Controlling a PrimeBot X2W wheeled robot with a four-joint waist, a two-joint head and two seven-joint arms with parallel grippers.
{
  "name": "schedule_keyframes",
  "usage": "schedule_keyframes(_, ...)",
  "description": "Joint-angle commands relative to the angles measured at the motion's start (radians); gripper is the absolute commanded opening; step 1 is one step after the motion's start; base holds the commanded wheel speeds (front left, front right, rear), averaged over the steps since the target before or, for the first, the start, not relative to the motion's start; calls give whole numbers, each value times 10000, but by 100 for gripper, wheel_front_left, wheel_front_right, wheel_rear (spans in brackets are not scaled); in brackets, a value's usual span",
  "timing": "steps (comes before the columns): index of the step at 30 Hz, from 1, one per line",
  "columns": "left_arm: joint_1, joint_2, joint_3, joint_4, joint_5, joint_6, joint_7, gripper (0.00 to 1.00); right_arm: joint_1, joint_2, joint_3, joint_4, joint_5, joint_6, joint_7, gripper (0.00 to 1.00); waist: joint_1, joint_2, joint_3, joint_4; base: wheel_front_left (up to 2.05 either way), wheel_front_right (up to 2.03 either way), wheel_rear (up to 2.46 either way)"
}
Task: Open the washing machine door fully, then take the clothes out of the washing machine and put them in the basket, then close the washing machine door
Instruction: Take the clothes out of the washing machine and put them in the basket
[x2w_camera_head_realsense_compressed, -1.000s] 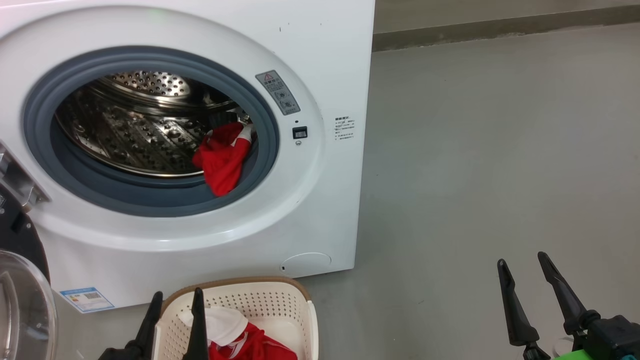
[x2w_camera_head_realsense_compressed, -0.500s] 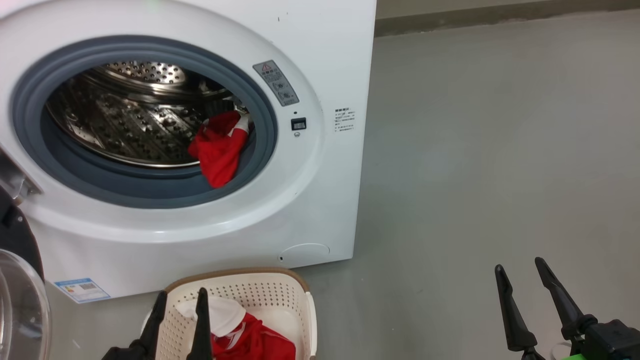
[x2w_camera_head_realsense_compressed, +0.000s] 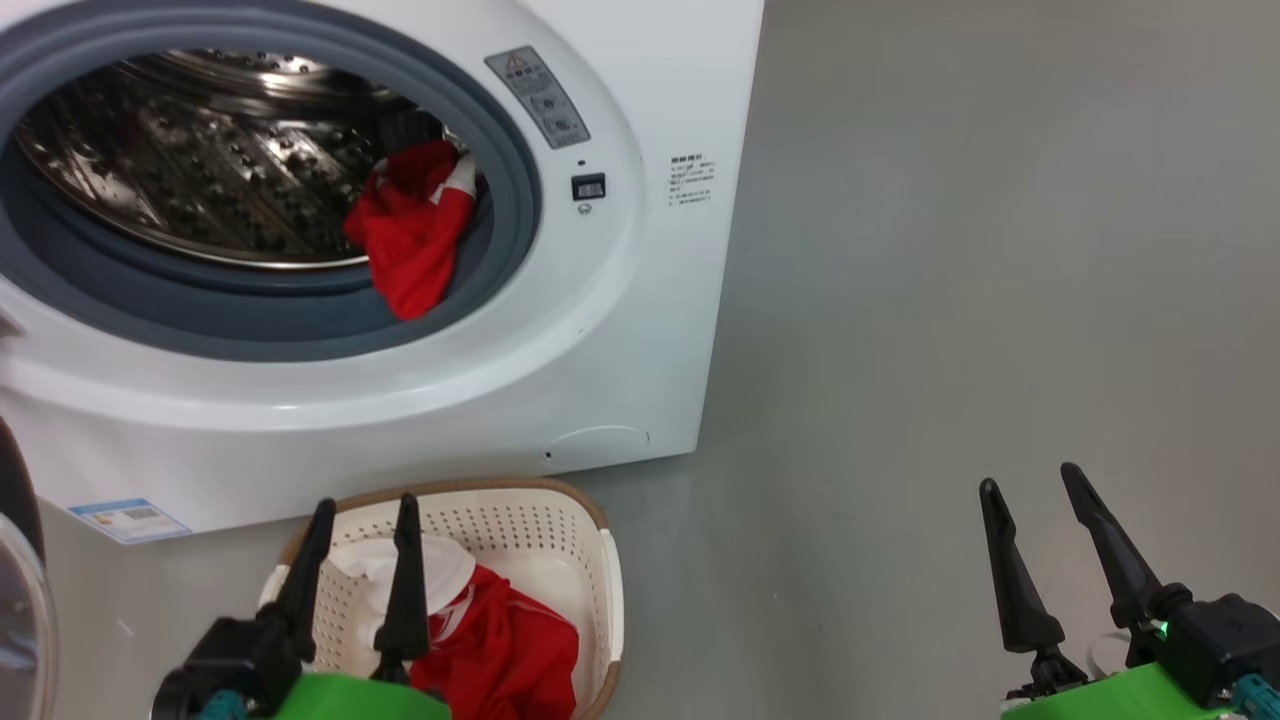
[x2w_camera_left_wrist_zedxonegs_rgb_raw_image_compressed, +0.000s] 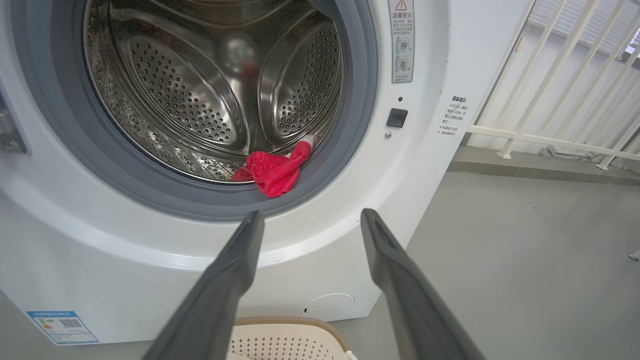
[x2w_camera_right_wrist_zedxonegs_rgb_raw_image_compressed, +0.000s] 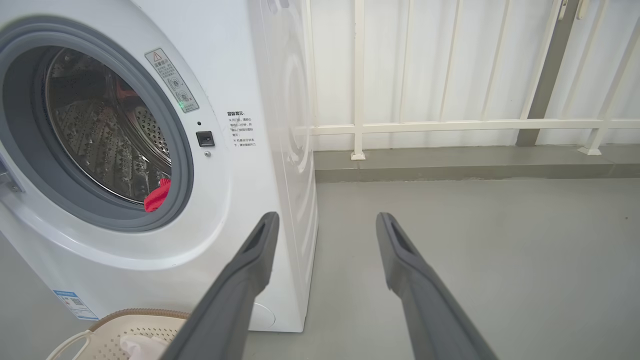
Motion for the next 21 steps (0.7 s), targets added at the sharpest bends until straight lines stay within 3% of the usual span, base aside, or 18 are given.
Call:
schedule_keyframes(1,-556,54,288,-161,-45,94,-120,100,-436,-141,267,-281,47,63,-63,100,0,0,423,-117,0,0,0)
schedule_keyframes(11,-1888,264,360,210,87,89,-120,100,-938,-141,434,-232,143,63,-63,100,0,0,1383,-469,0,0,0)
schedule_keyframes(21,-3579,819,929,913,11,149,-120,100,-1466,-141,665,-138,280,63,-63,100,0,0,2256,-885,0,0,0)
